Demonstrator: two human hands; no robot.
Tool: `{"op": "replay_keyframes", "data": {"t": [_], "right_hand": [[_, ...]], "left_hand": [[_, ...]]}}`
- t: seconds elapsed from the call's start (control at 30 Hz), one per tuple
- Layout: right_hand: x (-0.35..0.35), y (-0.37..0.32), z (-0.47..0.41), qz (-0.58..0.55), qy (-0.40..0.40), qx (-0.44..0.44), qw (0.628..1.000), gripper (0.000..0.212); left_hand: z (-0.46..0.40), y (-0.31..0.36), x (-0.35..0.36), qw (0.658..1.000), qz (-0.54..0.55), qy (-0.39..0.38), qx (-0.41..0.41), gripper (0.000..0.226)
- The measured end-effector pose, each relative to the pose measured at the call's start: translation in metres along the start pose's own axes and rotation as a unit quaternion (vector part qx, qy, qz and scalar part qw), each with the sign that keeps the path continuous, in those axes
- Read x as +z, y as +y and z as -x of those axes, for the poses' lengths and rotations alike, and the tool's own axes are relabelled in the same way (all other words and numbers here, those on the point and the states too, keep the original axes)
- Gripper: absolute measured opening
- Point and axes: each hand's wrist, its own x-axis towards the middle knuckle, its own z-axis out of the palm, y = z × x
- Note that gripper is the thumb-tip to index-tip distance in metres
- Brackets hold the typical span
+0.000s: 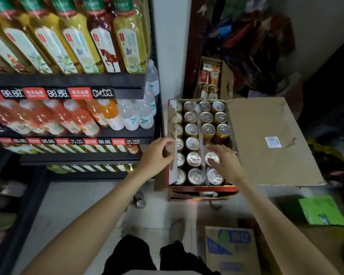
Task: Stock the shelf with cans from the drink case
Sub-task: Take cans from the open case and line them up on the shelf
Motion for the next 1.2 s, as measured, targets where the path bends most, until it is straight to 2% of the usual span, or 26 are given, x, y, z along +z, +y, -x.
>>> {"op": "replay_keyframes", "data": {"t": [0.23,0.4,0.5,0.67,0.87,0.93,1.0,1.1,1.2], "right_hand": [[0.013,0.07,-0.029,0.132,-0.138,0.021,0.981,0.071],[0.028,0.08,-0.043,0.186,-0.165,0.003,0.969,0.077],[0.035,0.081,-0.052,0.206,-0.18,-0.006,0.962,0.074],[0.034,0.075,-0.062,0.267,-0.199,-0.008,0.943,0.074],[0.035,0.067,-0.067,0.276,-0.177,0.02,0.945,0.07],[0.034,0.067,-0.061,0.253,-0.134,0.03,0.958,0.07],[0.032,0.068,-0.053,0.188,-0.057,0.032,0.98,0.067],[0.026,0.064,-0.042,0.024,0.056,0.037,0.997,0.066],[0.011,0.057,-0.037,-0.198,0.073,0.07,0.975,0.067]], "left_hand": [[-0.037,-0.008,0.08,0.973,-0.198,-0.114,0.022,0.051],[-0.045,-0.021,0.116,0.941,-0.305,-0.145,-0.018,0.065],[-0.055,-0.018,0.125,0.933,-0.319,-0.157,-0.043,0.073],[-0.063,-0.02,0.129,0.941,-0.306,-0.129,-0.068,0.061],[-0.078,-0.007,0.132,0.907,-0.375,-0.179,-0.071,0.079],[-0.077,-0.003,0.133,0.904,-0.39,-0.163,-0.062,0.077],[-0.072,-0.006,0.134,0.918,-0.37,-0.129,-0.053,0.072],[-0.062,-0.015,0.131,0.951,-0.296,-0.072,-0.041,0.068],[-0.05,-0.011,0.114,0.989,-0.143,0.003,-0.023,0.061]]}}
